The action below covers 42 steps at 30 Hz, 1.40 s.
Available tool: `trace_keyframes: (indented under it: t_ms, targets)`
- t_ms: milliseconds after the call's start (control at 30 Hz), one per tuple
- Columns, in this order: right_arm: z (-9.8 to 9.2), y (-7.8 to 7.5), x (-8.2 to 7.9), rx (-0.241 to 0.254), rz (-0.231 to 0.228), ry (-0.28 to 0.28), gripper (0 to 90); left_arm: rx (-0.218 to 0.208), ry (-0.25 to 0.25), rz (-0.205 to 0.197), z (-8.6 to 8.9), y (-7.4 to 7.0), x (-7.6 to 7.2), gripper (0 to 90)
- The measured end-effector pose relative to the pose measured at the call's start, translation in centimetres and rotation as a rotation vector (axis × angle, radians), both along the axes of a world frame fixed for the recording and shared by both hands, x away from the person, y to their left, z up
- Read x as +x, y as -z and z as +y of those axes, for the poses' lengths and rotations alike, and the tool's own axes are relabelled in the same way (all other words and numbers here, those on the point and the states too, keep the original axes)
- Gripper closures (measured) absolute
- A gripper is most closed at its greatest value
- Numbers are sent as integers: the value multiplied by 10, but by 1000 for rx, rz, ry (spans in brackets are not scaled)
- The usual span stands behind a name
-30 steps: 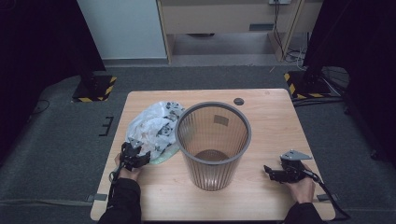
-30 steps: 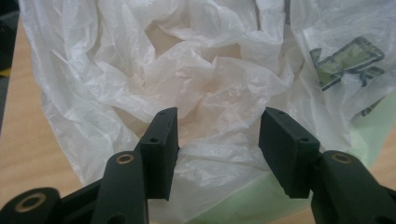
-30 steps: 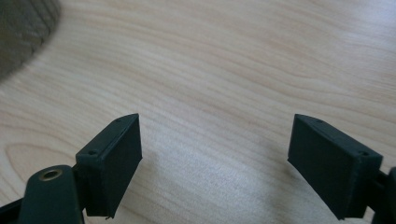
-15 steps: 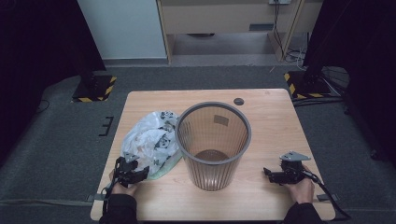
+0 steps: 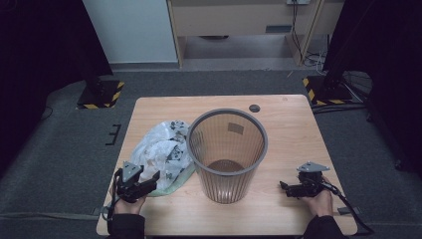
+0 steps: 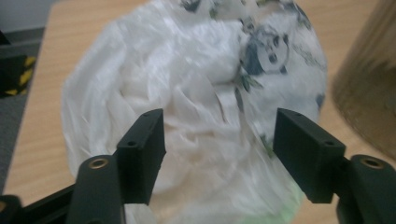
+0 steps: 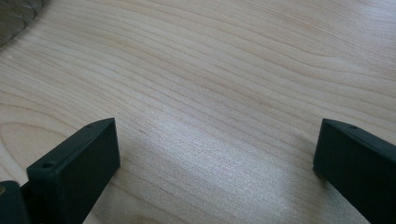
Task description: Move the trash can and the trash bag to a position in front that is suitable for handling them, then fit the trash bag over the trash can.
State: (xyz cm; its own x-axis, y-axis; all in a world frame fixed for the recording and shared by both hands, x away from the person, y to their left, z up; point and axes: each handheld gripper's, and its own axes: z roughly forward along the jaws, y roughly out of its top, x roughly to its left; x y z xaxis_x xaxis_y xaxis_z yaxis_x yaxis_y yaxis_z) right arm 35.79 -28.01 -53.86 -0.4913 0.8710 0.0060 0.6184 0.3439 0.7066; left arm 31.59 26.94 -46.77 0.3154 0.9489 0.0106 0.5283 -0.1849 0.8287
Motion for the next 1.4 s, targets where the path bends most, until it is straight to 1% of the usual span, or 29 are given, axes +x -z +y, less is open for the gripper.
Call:
trace_keyframes:
  t_ms: [33,67,133,167,233,367,400,433,467,500,533,567,600,633,667,700,800,933,967,1000,1033,1100,1133,1167,1200,1267,1300,1333,1400]
  targets:
    - [0,0,0,0,1,1,6,9,-5,4,1,1,4,312]
    - [0,0,0,0,0,0,5,27,-3,19,2,6,14,298]
    - [0,0,0,0,1,0,6,44,-1,45,3,11,21,292]
    - [0,0,0,0,1,1,5,51,-3,57,3,13,23,288]
    - [0,0,0,1,0,0,5,55,1,69,3,17,26,283]
    - [0,0,0,1,0,0,5,53,3,79,2,22,32,266]
    - [0,0,0,1,0,0,5,59,8,91,1,24,35,266]
    - [0,0,0,1,-1,-1,5,73,19,126,-1,31,43,260]
    - [0,0,0,0,0,-1,5,73,19,126,-1,31,43,260]
    - [0,0,0,1,-1,-1,5,85,23,158,-3,37,50,260]
    - [0,0,0,1,-1,-1,5,85,23,158,-3,37,50,260]
    - [0,0,0,0,0,-1,5,84,16,185,-3,41,55,261]
    - [0,0,0,0,0,-1,5,79,8,197,-2,43,57,264]
    - [0,0,0,1,-1,-1,5,79,8,197,-2,43,57,267]
    - [0,0,0,0,0,-1,5,74,3,214,-2,46,59,276]
    - [0,0,0,0,0,-1,5,71,5,247,-2,50,62,293]
    - [0,0,0,1,-1,-1,5,77,8,248,-3,51,63,375]
    - [0,0,1,0,-2,-3,5,85,7,254,-5,52,64,532]
    - [0,0,1,0,-2,-3,5,90,5,253,-5,52,64,532]
    - [0,0,0,0,-1,-3,5,95,5,256,-6,51,64,585]
    - [0,0,0,1,0,-1,5,106,-5,264,-7,50,64,701]
    - [0,0,0,0,1,-2,5,110,-7,266,-8,49,64,787]
    - [0,0,0,1,0,-1,5,112,-9,268,-9,49,64,815]
    - [0,0,0,1,0,-1,5,112,-11,270,-9,48,63,815]
    - [0,0,1,0,-1,-3,5,114,-11,267,-9,47,63,844]
    - [0,0,0,1,0,-1,5,95,-16,240,-8,42,60,868]
    - [0,0,0,1,0,-1,5,95,-16,240,-8,42,60,871]
    - [0,0,1,0,-1,-3,5,70,-18,213,-6,37,58,873]
    - [0,0,0,0,0,-3,5,48,-20,187,-5,32,56,875]
